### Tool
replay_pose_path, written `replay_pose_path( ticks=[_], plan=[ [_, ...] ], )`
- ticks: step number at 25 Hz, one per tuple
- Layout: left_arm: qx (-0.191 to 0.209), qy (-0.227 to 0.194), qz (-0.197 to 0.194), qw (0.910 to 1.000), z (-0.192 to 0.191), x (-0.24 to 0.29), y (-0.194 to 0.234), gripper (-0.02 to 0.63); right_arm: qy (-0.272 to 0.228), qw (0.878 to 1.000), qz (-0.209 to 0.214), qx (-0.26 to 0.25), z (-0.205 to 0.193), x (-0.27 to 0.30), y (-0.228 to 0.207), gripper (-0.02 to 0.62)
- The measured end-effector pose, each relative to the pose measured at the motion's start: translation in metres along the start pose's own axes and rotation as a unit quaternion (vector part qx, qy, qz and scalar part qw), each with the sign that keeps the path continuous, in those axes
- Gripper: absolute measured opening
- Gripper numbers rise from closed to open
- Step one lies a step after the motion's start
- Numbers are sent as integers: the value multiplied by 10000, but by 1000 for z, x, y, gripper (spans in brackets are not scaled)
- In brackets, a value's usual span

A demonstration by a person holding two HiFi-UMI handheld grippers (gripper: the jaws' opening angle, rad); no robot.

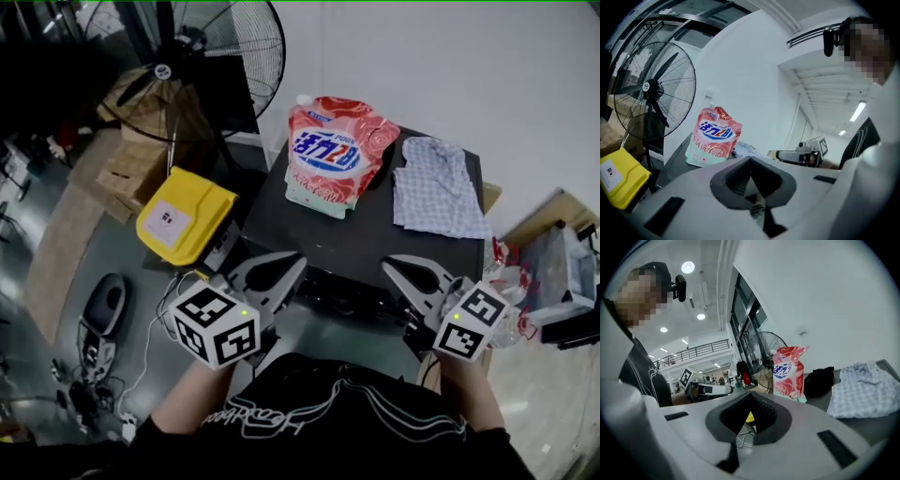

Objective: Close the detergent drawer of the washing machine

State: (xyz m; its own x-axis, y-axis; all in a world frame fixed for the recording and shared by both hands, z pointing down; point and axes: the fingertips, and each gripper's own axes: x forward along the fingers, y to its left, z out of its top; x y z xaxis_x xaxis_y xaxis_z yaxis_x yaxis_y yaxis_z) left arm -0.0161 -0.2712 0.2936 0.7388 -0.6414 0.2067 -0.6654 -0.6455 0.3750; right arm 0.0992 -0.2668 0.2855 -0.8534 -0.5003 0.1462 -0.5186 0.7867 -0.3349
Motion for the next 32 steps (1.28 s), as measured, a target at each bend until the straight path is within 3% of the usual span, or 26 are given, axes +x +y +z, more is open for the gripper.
replay_pose_path(
  ticks=[7,32],
  plan=[
    [173,-356,-99,9992,26,-3,-34,23,-336,9994,31,-30,23,-19,6,26],
    [172,-123,-372,9991,12,5,-58,23,-428,9986,-217,214,5,-46,11,26]
  ],
)
